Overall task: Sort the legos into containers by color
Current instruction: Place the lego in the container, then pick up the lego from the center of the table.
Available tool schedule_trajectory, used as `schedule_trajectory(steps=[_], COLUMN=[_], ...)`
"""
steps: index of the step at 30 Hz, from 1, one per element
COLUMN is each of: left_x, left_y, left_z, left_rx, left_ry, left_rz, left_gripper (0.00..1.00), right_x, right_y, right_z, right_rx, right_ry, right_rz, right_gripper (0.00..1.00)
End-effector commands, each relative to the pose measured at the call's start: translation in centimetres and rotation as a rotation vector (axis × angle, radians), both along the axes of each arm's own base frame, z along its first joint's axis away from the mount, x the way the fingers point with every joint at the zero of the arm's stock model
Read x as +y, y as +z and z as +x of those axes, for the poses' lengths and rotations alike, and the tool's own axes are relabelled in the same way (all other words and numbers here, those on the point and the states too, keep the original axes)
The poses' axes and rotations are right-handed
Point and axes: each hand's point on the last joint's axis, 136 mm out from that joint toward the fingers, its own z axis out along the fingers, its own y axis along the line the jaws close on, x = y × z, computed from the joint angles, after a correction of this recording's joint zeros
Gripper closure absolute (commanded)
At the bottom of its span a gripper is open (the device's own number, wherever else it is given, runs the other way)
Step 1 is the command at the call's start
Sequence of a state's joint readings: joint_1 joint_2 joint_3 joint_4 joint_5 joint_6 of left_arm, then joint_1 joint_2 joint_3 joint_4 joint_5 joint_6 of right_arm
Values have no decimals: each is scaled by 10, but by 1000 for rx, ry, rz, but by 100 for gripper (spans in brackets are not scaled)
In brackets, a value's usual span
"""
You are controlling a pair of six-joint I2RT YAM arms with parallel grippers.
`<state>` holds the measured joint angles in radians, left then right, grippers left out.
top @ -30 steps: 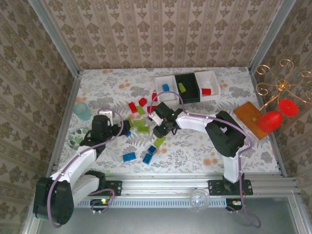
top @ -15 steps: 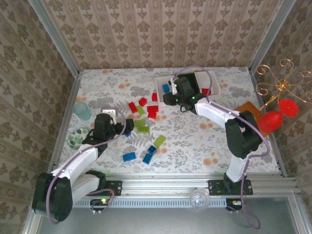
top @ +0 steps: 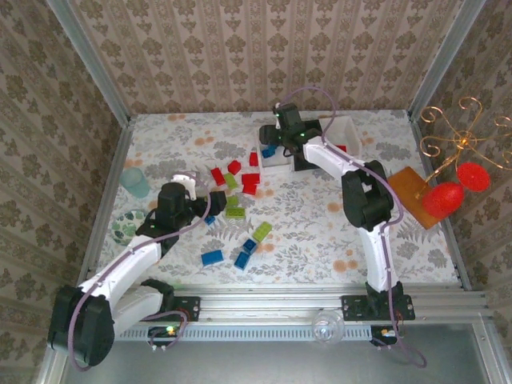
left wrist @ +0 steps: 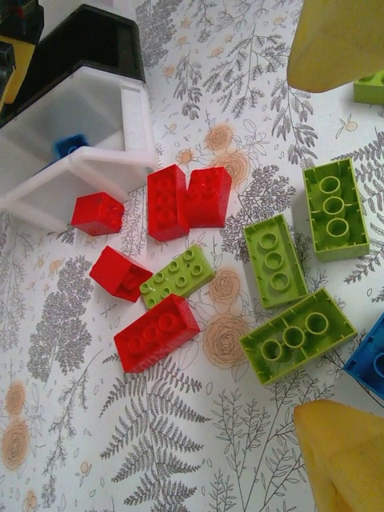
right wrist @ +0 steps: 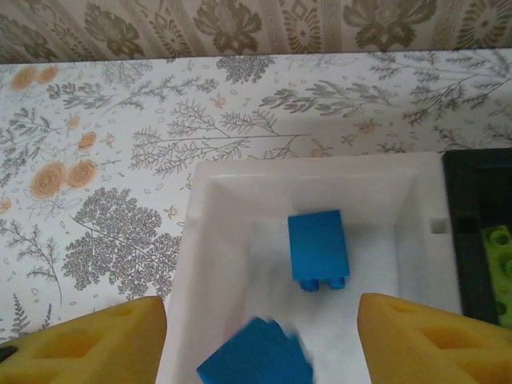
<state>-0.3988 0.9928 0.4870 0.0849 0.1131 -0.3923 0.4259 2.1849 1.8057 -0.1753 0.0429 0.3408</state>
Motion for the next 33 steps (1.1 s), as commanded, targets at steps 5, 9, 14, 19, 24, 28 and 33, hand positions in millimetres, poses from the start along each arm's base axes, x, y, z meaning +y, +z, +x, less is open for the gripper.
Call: schedule_trajectory(steps=[5, 9, 14, 19, 24, 28, 33], left_x=[14, 27, 32, 42, 57, 65, 72], left_y=[0, -16, -30, -39, -38, -37, -33], left_z=[-5, -4, -6, -6, -2, -4, -7], left_rx=[-1, 62, 127, 162, 142, 119, 87], left_ry=[24, 69, 86, 125, 186, 223, 250], left_rz=[67, 36, 37, 78, 54, 36, 25], left_gripper=[0, 0, 1, 1, 0, 1, 0], right_x=[21, 47, 66, 98, 121, 131, 132], right_y=[38, 13, -17, -46, -74, -100, -119], right_z=[-106, -172, -219, -252, -255, -248, -233], right_rx=[-4, 25, 73, 122, 125, 144, 126], right_ry=[189, 312, 402, 517, 643, 729, 744], right_rz=[52, -24, -113, -153, -222, -324, -422], right_gripper=[31, 29, 27, 23, 19, 18, 19])
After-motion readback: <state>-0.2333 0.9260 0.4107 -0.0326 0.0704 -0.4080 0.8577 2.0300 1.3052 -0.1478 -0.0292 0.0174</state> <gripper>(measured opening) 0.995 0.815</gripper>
